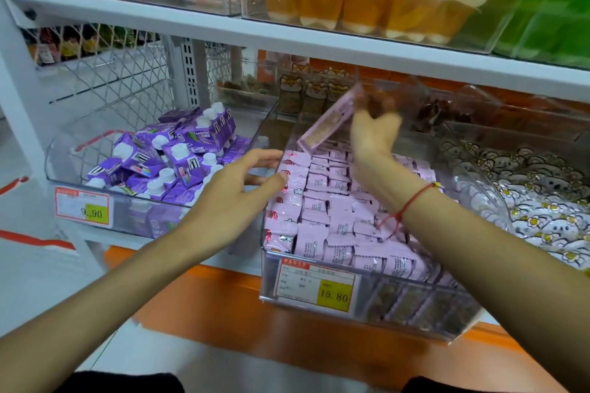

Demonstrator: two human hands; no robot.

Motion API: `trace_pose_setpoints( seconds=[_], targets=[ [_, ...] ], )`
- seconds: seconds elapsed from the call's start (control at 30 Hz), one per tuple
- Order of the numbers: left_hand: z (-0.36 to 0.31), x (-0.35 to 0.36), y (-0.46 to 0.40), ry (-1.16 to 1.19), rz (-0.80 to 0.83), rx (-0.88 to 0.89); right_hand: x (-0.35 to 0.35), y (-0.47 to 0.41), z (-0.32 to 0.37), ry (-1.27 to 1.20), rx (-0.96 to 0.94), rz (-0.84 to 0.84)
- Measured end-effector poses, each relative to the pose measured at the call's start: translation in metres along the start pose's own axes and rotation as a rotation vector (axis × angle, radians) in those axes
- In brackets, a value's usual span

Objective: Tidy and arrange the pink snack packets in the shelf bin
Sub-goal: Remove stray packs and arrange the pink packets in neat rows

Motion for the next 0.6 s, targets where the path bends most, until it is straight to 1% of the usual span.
trace_pose_setpoints(
  seconds=[0.1,0.17,0.23,0.3,0.37,0.43,0.53,0.6],
  targets=[
    [-0.011,-0.016,0.001,-0.271,-0.194,0.068,-0.030,0.008,0.005,-0.098,0.161,-0.018],
    [-0.027,-0.022,0.004,-0.286,-0.285,0.170,-0.050,0.020,0.006,-0.110,0.262,-0.010],
    [-0.040,-0.015,0.007,-0.255,-0.255,0.289,-0.062,0.034,0.004,-0.085,0.356,0.035],
    [-0.051,0.000,0.010,-0.281,-0.163,0.398,-0.063,0.047,0.000,-0.078,0.424,0.106],
    [-0.061,0.013,0.014,-0.378,-0.088,0.502,-0.057,0.060,-0.002,-0.110,0.464,0.177],
    [-0.067,0.019,0.016,-0.486,-0.063,0.581,-0.050,0.067,0.000,-0.171,0.481,0.232],
    [-0.068,0.012,0.014,-0.478,-0.115,0.602,-0.045,0.070,0.004,-0.219,0.502,0.304],
    [-0.065,0.006,0.013,-0.391,-0.137,0.550,-0.046,0.068,0.006,-0.152,0.457,0.334]
  ],
)
Point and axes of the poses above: each hand's wrist, its own y-axis away from the middle knuckle, its own x-axis out of the palm, z = x × y, the point moved 7 cm from there along -y, towards the middle knuckle, and after that the axes turned 2 degrees about -z, right-handed, at the moved point
